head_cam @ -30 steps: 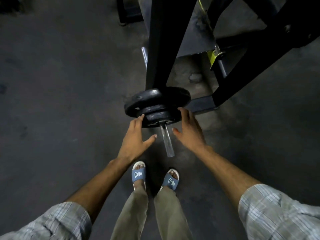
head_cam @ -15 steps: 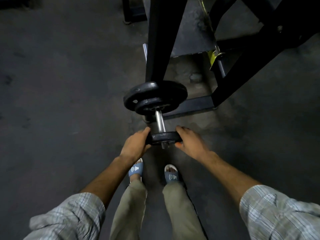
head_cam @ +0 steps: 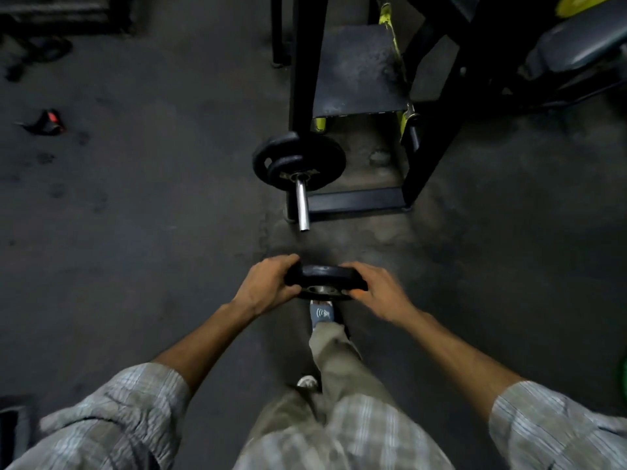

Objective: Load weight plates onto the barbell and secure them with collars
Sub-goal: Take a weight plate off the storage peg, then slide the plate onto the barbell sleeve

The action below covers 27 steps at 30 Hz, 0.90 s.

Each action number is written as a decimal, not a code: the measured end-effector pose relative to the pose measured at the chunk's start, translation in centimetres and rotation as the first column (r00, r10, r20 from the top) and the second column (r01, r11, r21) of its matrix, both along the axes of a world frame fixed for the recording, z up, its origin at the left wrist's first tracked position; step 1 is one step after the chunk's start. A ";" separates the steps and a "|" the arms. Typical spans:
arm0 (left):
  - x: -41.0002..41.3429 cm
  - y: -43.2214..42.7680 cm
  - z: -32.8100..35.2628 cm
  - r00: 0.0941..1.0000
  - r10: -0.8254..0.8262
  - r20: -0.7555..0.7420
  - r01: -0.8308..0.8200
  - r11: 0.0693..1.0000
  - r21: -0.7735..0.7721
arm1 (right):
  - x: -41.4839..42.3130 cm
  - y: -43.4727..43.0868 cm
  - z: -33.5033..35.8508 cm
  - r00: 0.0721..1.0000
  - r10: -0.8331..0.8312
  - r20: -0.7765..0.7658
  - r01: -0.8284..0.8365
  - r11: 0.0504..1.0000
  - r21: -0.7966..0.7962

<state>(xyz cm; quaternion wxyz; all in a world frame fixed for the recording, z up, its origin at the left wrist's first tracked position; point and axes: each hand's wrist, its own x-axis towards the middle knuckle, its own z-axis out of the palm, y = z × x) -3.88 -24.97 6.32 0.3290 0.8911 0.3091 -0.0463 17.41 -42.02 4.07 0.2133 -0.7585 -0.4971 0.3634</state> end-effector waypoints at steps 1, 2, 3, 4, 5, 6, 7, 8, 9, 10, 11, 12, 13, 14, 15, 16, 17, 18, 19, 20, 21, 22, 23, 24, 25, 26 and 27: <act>-0.5 -1.7 1.8 0.999 0.000 0.047 0.000 1.000 0.009 | -0.5 -1.8 1.8 1.000 -0.019 -0.005 0.020 0.999 0.030; -0.7 -2.9 3.2 0.995 0.004 0.095 -0.006 1.000 0.017 | -0.7 -3.2 3.3 0.999 -0.042 -0.024 0.043 0.998 0.056; -1.1 -4.4 4.7 0.990 0.000 0.141 -0.003 1.000 0.026 | -1.0 -4.9 5.1 0.997 -0.068 -0.045 0.072 0.994 0.086; -1.3 -5.8 6.2 0.984 -0.011 0.178 0.004 0.999 0.038 | -1.2 -6.6 6.8 0.994 -0.091 -0.063 0.097 0.989 0.116; -1.4 -7.1 7.8 0.977 -0.030 0.212 0.018 0.998 0.055 | -1.4 -8.2 8.5 0.991 -0.110 -0.072 0.120 0.982 0.147; -1.4 -8.5 9.4 0.968 -0.046 0.246 0.028 0.997 0.075 | -1.5 -9.8 10.2 0.989 -0.128 -0.074 0.139 0.974 0.177; -1.3 -9.6 10.8 0.958 -0.058 0.282 0.034 0.995 0.088 | -1.3 -11.1 11.8 0.987 -0.141 -0.072 0.153 0.968 0.200; -1.2 -11.0 12.4 0.944 -0.077 0.322 0.046 0.994 0.102 | -1.3 -12.7 13.7 0.986 -0.157 -0.063 0.167 0.959 0.228; -1.1 -12.4 13.9 0.928 -0.097 0.360 0.061 0.992 0.109 | -1.2 -14.3 15.5 0.984 -0.170 -0.060 0.180 0.951 0.251; -0.9 -13.5 15.4 0.912 -0.113 0.394 0.072 0.990 0.118 | -0.9 -15.7 17.4 0.982 -0.178 -0.062 0.188 0.941 0.280; -0.4 -14.6 16.9 0.897 -0.134 0.422 0.089 0.988 0.126 | -0.6 -17.1 19.2 0.981 -0.183 -0.071 0.196 0.929 0.313; 0.1 -15.4 18.1 0.882 -0.161 0.442 0.113 0.985 0.133 | -0.2 -18.2 20.7 0.979 -0.183 -0.088 0.203 0.916 0.346; 0.8 -16.3 19.5 0.863 -0.202 0.462 0.148 0.977 0.151 | 0.2 -19.6 22.3 0.977 -0.188 -0.097 0.211 0.898 0.386; 1.5 -17.3 20.7 0.844 -0.242 0.479 0.180 0.969 0.172 | 0.6 -20.8 23.7 0.975 -0.198 -0.104 0.223 0.880 0.420; 2.4 -18.2 21.9 0.828 -0.272 0.490 0.201 0.960 0.193 | 1.1 -22.1 25.0 0.971 -0.208 -0.115 0.238 0.863 0.446; 3.3 -19.1 23.2 0.817 -0.290 0.499 0.211 0.955 0.209 | 1.8 -23.3 26.1 0.969 -0.213 -0.124 0.246 0.848 0.470; 4.1 -19.9 24.3 0.805 -0.299 0.512 0.214 0.952 0.218 | 2.5 -24.3 26.9 0.968 -0.213 -0.131 0.250 0.836 0.488; 5.1 -20.9 25.5 0.791 -0.311 0.527 0.218 0.948 0.232 | 3.3 -25.5 27.9 0.968 -0.213 -0.136 0.252 0.824 0.507; 6.2 -21.9 26.5 0.774 -0.327 0.542 0.223 0.942 0.249 | 4.2 -26.6 28.8 0.967 -0.213 -0.138 0.254 0.811 0.527; 7.2 -22.9 27.3 0.761 -0.339 0.553 0.226 0.938 0.263 | 5.2 -27.7 29.5 0.967 -0.211 -0.145 0.256 0.798 0.545; 8.4 -23.9 28.0 0.751 -0.346 0.562 0.226 0.935 0.273 | 6.3 -28.8 30.2 0.967 -0.206 -0.151 0.255 0.786 0.563; 9.3 -24.8 28.6 0.743 -0.347 0.572 0.221 0.934 0.279 | 7.3 -29.7 30.7 0.967 -0.196 -0.160 0.253 0.775 0.579; 10.5 -25.9 29.0 0.734 -0.349 0.583 0.216 0.933 0.287 | 8.6 -30.8 31.1 0.968 -0.186 -0.166 0.249 0.764 0.595; 11.6 -27.1 29.3 0.726 -0.350 0.592 0.204 0.932 0.300 | 9.8 -31.8 31.5 0.970 -0.175 -0.167 0.241 0.757 0.608; 12.8 -28.3 29.5 0.717 -0.347 0.604 0.187 0.931 0.313 | 11.1 -32.8 31.9 0.973 -0.164 -0.165 0.232 0.752 0.618; 14.1 -29.5 29.7 0.708 -0.338 0.620 0.166 0.933 0.319 | 12.6 -33.7 32.3 0.975 -0.155 -0.159 0.221 0.748 0.625; 15.0 -30.5 30.0 0.693 -0.325 0.643 0.147 0.937 0.315 | 13.8 -34.4 32.7 0.978 -0.145 -0.153 0.210 0.747 0.630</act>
